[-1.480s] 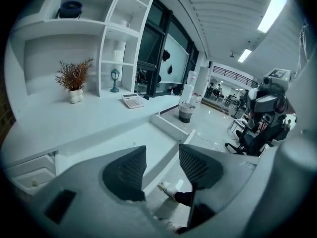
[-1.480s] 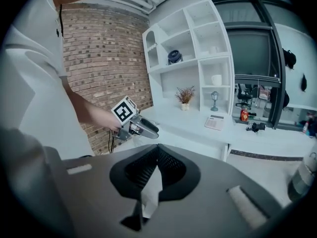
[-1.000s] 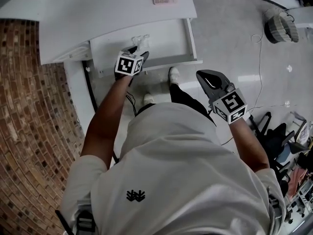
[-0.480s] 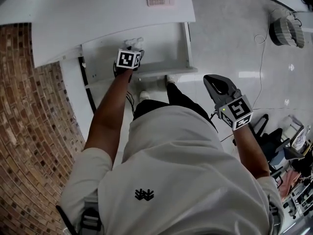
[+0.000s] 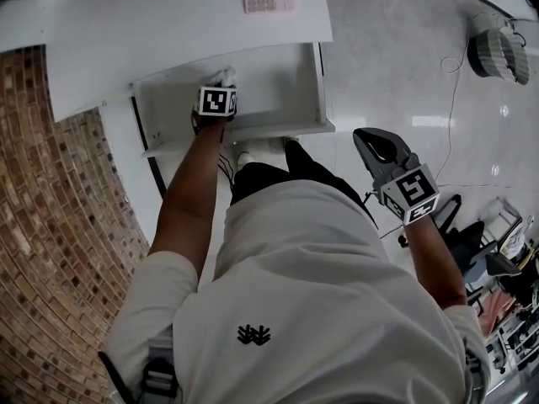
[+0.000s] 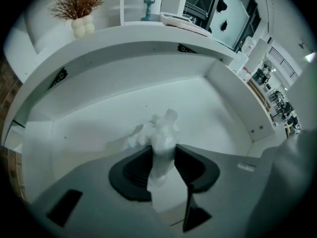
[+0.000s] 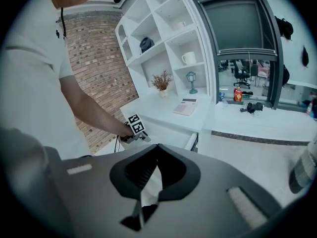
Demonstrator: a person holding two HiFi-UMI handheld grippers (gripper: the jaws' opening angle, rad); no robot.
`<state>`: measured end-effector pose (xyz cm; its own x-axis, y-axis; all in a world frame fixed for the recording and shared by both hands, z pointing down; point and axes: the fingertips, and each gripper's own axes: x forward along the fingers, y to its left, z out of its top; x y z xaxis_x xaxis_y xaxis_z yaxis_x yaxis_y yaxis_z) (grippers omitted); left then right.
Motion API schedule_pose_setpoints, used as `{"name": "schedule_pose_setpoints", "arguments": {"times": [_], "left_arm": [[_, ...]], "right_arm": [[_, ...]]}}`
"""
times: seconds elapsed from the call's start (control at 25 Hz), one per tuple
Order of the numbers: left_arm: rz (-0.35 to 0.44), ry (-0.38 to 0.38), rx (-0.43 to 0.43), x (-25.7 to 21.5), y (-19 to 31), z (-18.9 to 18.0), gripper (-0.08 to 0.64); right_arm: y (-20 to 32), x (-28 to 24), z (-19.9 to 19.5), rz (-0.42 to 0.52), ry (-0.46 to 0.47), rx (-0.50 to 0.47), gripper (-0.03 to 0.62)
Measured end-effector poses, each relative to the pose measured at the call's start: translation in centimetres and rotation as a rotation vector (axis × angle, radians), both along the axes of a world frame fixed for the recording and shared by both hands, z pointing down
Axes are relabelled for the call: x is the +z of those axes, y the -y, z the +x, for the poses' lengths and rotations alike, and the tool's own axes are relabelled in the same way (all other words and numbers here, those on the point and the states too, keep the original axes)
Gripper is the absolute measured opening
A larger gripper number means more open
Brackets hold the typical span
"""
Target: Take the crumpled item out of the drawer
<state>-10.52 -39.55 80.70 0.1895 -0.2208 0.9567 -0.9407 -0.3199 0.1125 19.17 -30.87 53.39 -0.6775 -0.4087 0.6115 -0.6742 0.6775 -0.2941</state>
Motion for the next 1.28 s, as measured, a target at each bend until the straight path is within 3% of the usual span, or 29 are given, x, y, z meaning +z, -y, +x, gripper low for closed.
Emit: {"name": "schedule_pose_setpoints", "arguments": {"times": [0.72, 1.28], "left_arm": [[0.016, 0.015, 0.025, -0.9, 0.0, 0.2, 0.126], [0.137, -0.102, 0.015, -8.1, -0.9, -0.4, 0.124]], "right_arm": [[0.6, 0.1, -0.2, 0.007, 0.01, -0.025, 0.013], [-0.4, -1.4, -5.0, 0.058, 0.044, -0.111, 0.012]]}}
